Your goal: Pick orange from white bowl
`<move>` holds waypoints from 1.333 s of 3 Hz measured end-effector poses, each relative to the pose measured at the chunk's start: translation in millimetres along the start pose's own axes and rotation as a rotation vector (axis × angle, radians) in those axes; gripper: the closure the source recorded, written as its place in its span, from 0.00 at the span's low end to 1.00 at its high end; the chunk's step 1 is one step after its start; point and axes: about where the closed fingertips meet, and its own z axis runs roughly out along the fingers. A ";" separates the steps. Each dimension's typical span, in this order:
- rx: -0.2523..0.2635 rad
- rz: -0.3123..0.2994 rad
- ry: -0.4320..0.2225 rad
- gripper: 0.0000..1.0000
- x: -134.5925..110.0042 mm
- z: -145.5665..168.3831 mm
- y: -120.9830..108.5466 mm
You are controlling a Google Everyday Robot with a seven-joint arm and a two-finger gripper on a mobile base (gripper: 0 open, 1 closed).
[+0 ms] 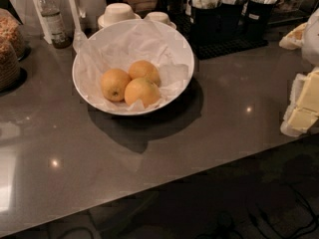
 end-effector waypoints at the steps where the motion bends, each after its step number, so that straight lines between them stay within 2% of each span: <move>1: 0.011 -0.010 -0.018 0.00 -5.3 -2.4 -2.0; 2: 0.029 -0.063 -0.089 0.00 -31.3 -5.7 -7.8; 3: 0.033 -0.146 -0.186 0.00 -71.1 -4.0 -14.6; 4: 0.004 -0.197 -0.291 0.00 -108.5 12.3 -23.6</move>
Offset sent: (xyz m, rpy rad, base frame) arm 0.0260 0.0569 0.0228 0.1237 -0.1009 0.1652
